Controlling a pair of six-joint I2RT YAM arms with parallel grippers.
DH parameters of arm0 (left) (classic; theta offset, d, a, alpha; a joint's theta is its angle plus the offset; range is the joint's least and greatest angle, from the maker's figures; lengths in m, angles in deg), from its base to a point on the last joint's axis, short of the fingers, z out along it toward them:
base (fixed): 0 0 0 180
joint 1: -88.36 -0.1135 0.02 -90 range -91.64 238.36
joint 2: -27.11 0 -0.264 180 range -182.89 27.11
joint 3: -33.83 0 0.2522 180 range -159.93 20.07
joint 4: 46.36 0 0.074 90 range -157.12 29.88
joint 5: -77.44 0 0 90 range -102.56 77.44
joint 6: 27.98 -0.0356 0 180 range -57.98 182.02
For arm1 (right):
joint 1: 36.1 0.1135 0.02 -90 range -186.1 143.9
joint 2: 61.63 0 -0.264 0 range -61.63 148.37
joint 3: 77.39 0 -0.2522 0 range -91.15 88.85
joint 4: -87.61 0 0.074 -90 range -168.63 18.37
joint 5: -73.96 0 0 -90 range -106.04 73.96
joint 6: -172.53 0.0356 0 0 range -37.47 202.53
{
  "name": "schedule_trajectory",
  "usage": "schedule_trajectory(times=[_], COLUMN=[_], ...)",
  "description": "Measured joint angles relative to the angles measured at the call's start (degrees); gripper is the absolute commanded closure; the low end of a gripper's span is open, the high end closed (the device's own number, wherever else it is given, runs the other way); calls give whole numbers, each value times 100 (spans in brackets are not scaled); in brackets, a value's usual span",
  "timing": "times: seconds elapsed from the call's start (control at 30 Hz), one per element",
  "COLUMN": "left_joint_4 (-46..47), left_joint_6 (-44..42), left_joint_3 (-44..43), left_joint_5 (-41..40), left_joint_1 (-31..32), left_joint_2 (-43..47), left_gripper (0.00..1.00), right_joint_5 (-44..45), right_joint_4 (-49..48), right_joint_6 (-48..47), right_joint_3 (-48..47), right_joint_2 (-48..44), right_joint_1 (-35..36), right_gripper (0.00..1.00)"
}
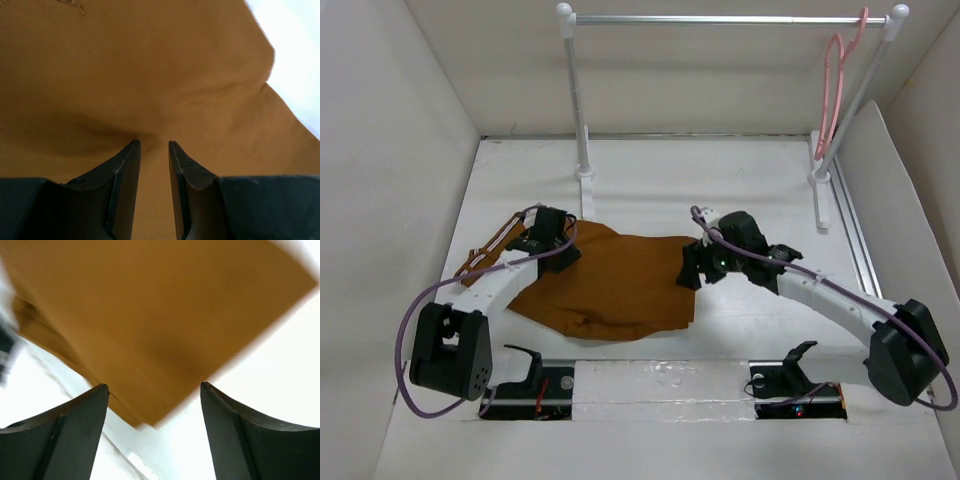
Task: Place the trousers on the hanger
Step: Fold the trousers at the center of the board.
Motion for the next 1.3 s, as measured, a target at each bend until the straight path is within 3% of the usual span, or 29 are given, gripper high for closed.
schedule_trajectory(times=[0.23,0.3,0.33,0.37,0.4,0.57,0.7,0.73,0.77,0.8,0.97,1.07,1.1,1.17,1.23,1.27,1.3], left_joint_4=[542,610,625,632,647,649,610,588,566,540,310,195,186,240,295,334,339], left_joint_6=[-52,-59,-61,-59,-50,24,155,181,205,223,190,-7,-79,-245,-407,-481,-555], left_joint_3=[114,131,136,136,136,136,136,136,136,136,61,-295,-472,-852,-1228,-1410,-1613], left_joint_5=[221,162,120,79,48,68,17,13,11,20,20,-37,-50,-42,-24,-42,-83], left_joint_1=[-610,-732,-765,-796,-866,-1370,-1707,-1718,-1722,-1722,-1668,-1320,-1117,-664,-168,92,372], left_joint_2=[-328,-452,-525,-599,-739,-852,-778,-732,-669,-588,31,511,643,822,872,848,767], left_gripper=[75,75,76,76,77,78,79,79,79,79,82,92,100,100,100,100,100], right_joint_5=[-232,-387,-481,-579,-660,-879,-850,-841,-841,-835,-734,-603,-540,-431,-258,-140,9], right_joint_4=[-149,-570,-815,-1051,-1213,-1296,-946,-835,-726,-634,-39,579,905,1480,1899,1954,2041], right_joint_6=[234,352,417,483,503,293,-247,-385,-516,-625,-984,-1193,-1268,-1419,-1547,-1600,-1650], right_joint_3=[1252,1486,1604,1703,1766,1554,518,275,63,-94,-205,-243,-367,-841,-1759,-2295,-2894], right_joint_2=[249,396,492,599,699,892,1237,1320,1401,1471,1497,1220,1080,763,507,393,302], right_joint_1=[-173,-186,-210,-258,-337,-1228,-1930,-2006,-2055,-2081,-1867,-1556,-1453,-1287,-1174,-1141,-1137], right_gripper=[20,43,61,91,100,100,100,95,80,76,37,32,33,60,93,100,100])
